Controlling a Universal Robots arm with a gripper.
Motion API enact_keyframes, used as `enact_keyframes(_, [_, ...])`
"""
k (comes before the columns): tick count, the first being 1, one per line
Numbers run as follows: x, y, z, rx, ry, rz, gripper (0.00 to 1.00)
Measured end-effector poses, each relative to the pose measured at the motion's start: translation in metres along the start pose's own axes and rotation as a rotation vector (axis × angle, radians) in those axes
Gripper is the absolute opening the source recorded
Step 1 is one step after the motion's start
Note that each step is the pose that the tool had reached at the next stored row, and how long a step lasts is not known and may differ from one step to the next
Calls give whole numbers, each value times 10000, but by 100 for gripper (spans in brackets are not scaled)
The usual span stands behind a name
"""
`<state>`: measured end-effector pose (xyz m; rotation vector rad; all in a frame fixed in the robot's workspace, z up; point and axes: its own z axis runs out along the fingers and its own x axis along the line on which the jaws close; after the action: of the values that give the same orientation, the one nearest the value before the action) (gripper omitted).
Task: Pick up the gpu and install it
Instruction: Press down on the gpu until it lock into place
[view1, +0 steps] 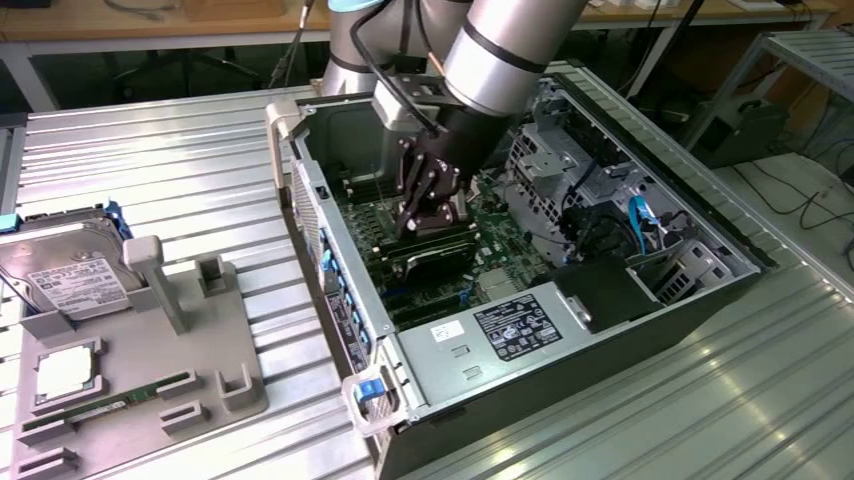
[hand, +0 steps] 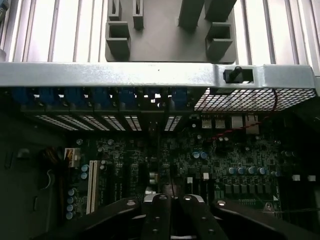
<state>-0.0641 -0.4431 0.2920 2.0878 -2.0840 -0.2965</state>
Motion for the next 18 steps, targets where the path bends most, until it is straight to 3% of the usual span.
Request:
enact_keyframes(6, [0,65,26,733,4,-15,11])
enact_keyframes(12, [1,228,86,1198,6,-21,11])
enact_keyframes(14, [0,272,104,1464,7,-26,11])
enact_keyframes(18, [1,311,122,1901,12,-35,11])
